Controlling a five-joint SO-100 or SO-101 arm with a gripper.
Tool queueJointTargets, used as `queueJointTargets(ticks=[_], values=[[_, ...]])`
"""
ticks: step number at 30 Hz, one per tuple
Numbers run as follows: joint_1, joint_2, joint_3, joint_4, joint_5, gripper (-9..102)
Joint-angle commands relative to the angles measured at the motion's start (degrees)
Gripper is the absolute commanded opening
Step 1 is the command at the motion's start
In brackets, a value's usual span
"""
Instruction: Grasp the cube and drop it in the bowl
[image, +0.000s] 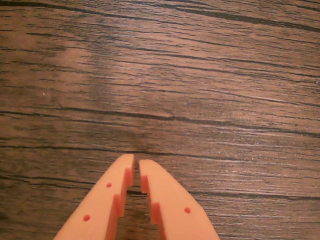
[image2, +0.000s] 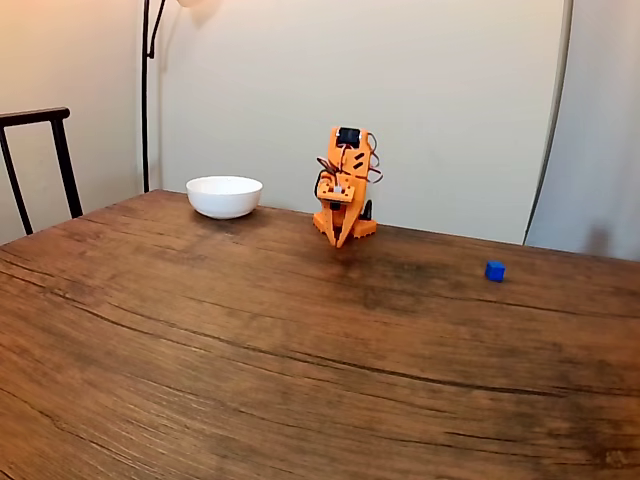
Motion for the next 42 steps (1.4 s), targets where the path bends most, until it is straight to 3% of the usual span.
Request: queueJointTargets(ticks=[1,7,26,31,42], values=[[0.3,-0.6,-0.2,3.7,0.1,0],[-1.9,-0.6,-0.2,3.7,0.0,0],[-38.0,-0.5,-15.8,2.7,-1.8,0],[-46.2,-0.5,-15.8,-3.6,-7.0,0],[-48.9,-0.7,-16.9,-9.1,-11.9,0]])
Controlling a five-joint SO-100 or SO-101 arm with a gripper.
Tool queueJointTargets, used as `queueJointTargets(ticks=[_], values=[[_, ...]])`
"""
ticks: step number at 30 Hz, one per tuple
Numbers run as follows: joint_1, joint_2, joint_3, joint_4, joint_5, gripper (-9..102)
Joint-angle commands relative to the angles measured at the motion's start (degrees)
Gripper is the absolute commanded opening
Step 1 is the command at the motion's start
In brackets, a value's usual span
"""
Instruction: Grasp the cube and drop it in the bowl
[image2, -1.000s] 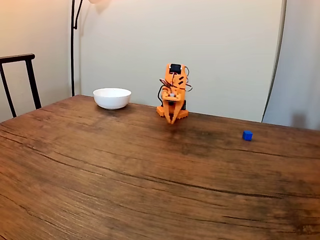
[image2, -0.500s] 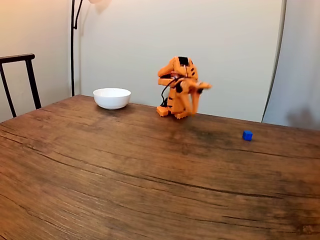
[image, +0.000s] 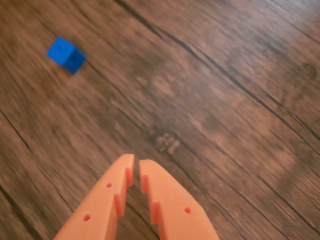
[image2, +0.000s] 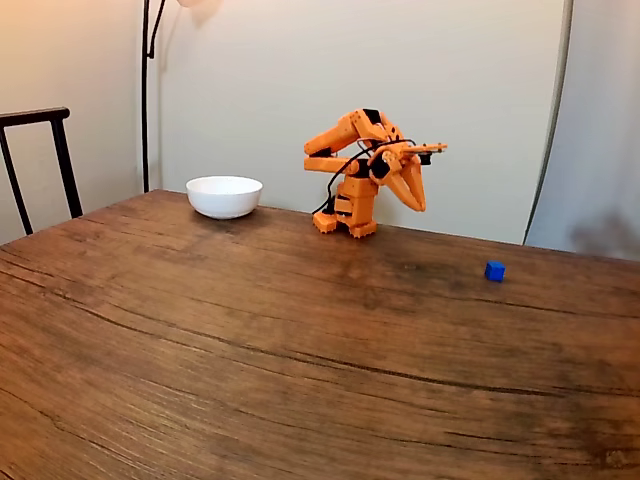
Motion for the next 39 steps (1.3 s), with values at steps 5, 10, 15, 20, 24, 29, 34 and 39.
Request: queueJointTargets(ticks=[5,10,15,20,24,29,34,39], values=[[-0.3,-0.3,-5.5,-4.1,-2.1,0],[-0.2,-4.4,-10.5,-3.9,-2.4,0],[-1.5,-19.0,-21.7,-3.9,-3.8,0],[-3.7,-37.6,-34.7,-3.8,-5.1,0],[-5.4,-49.4,-42.7,-3.8,-7.5,0],[-7.5,-59.8,-48.8,-3.8,-11.8,0],[-9.0,-66.9,-53.7,-3.8,-15.8,0],[-9.4,-73.3,-57.2,-3.8,-19.7,0]])
